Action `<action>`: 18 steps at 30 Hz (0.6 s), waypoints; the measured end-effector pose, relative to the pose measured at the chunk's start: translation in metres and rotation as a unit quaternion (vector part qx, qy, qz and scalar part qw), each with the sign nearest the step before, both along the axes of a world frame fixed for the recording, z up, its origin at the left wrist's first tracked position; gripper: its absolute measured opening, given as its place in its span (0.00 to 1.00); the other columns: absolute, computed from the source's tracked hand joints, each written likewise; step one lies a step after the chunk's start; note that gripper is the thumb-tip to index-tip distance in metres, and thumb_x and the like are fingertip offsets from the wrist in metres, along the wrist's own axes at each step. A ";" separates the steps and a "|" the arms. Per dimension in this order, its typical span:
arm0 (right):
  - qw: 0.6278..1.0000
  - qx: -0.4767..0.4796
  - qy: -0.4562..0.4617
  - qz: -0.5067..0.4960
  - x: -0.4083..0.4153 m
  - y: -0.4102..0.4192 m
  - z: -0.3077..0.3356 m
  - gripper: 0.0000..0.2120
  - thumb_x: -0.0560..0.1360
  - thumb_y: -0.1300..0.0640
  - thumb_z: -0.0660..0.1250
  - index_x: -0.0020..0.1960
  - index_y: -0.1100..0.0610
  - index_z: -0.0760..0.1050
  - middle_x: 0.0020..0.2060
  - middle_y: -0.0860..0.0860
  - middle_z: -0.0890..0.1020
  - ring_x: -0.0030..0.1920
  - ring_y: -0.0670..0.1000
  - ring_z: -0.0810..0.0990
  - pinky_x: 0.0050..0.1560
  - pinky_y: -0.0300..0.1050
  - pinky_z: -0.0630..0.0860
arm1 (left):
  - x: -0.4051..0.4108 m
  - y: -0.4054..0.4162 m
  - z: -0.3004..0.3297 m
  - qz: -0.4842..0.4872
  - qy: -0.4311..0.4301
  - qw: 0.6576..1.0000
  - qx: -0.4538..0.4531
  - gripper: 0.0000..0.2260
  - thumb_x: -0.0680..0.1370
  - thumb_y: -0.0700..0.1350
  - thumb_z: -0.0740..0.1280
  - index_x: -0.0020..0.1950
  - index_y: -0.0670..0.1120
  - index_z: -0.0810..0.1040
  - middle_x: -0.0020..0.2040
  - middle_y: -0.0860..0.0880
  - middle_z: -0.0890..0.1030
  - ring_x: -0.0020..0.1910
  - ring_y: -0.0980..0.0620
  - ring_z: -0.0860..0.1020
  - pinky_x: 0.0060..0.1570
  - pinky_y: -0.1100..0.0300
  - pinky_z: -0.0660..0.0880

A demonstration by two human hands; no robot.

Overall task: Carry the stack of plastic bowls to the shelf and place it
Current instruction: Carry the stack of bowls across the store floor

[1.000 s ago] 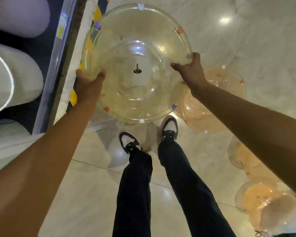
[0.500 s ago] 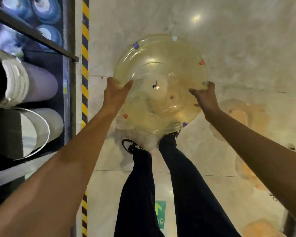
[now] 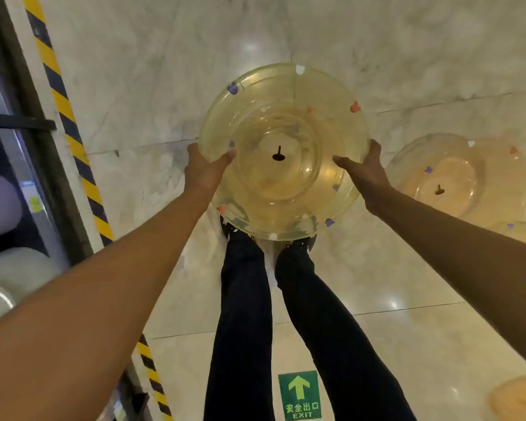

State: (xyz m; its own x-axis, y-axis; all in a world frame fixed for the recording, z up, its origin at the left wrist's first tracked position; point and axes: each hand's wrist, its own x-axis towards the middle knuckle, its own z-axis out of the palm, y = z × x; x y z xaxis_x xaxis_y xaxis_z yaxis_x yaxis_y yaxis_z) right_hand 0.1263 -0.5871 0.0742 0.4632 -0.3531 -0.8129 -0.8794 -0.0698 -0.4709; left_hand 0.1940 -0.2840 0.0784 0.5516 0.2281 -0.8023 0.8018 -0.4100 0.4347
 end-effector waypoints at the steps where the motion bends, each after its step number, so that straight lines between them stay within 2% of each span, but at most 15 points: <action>1: 1.000 0.005 0.006 -0.001 -0.004 -0.002 -0.020 0.39 0.77 0.53 0.75 0.80 0.54 0.56 0.64 0.50 0.74 0.57 0.50 0.78 0.50 0.45 0.78 | 0.001 0.000 -0.021 -0.003 0.004 1.000 0.000 0.34 0.80 0.55 0.78 0.81 0.46 0.67 0.72 0.48 0.79 0.66 0.49 0.78 0.69 0.52 0.77; 4: 1.000 0.016 0.017 -0.008 -0.015 -0.003 -0.075 0.39 0.76 0.52 0.76 0.79 0.52 0.57 0.61 0.49 0.76 0.61 0.54 0.78 0.61 0.58 0.81 | 0.000 0.000 -0.075 -0.011 -0.006 1.000 0.000 0.34 0.79 0.51 0.80 0.80 0.46 0.69 0.68 0.51 0.81 0.67 0.49 0.80 0.67 0.54 0.77; 6: 0.999 0.018 0.019 -0.020 -0.023 -0.004 -0.104 0.38 0.76 0.52 0.76 0.78 0.51 0.57 0.57 0.46 0.76 0.60 0.54 0.78 0.63 0.59 0.80 | -0.005 -0.002 -0.104 -0.021 -0.008 1.000 0.001 0.36 0.78 0.50 0.80 0.81 0.47 0.67 0.67 0.52 0.79 0.66 0.50 0.79 0.65 0.56 0.76; 9: 0.999 0.024 0.030 -0.033 -0.035 -0.007 -0.137 0.35 0.77 0.53 0.76 0.75 0.49 0.57 0.56 0.47 0.76 0.60 0.56 0.79 0.57 0.59 0.81 | -0.016 -0.004 -0.142 -0.033 0.009 0.999 -0.010 0.45 0.76 0.53 0.82 0.86 0.47 0.61 0.72 0.51 0.78 0.70 0.47 0.78 0.73 0.50 0.76; 11: 0.998 0.036 0.042 -0.037 -0.039 -0.006 -0.149 0.43 0.74 0.49 0.77 0.79 0.50 0.55 0.64 0.50 0.77 0.62 0.57 0.80 0.58 0.62 0.82 | -0.021 -0.002 -0.161 -0.030 0.023 0.999 -0.008 0.51 0.74 0.57 0.82 0.89 0.48 0.57 0.79 0.47 0.76 0.76 0.43 0.77 0.77 0.44 0.75; 13: 0.997 0.040 0.049 -0.040 -0.038 -0.006 -0.159 0.51 0.70 0.46 0.78 0.83 0.48 0.51 0.69 0.51 0.76 0.63 0.57 0.80 0.55 0.63 0.83 | -0.022 -0.001 -0.175 -0.029 0.030 0.999 -0.007 0.51 0.75 0.56 0.82 0.90 0.47 0.55 0.81 0.46 0.75 0.77 0.43 0.76 0.77 0.44 0.75; 15: 0.996 0.038 0.053 -0.053 -0.036 -0.003 -0.169 0.50 0.70 0.46 0.77 0.83 0.48 0.51 0.70 0.51 0.75 0.62 0.57 0.80 0.48 0.59 0.83 | -0.022 -0.002 -0.185 -0.030 0.026 0.999 -0.006 0.48 0.77 0.54 0.81 0.88 0.46 0.57 0.76 0.49 0.76 0.73 0.45 0.77 0.73 0.50 0.76; 18: 0.996 0.023 0.058 -0.058 -0.036 0.000 -0.183 0.42 0.74 0.49 0.76 0.79 0.49 0.55 0.65 0.51 0.75 0.59 0.56 0.79 0.43 0.52 0.78 | -0.022 -0.005 -0.191 -0.029 0.028 0.999 -0.009 0.39 0.80 0.50 0.80 0.84 0.45 0.62 0.66 0.52 0.74 0.64 0.50 0.75 0.61 0.58 0.74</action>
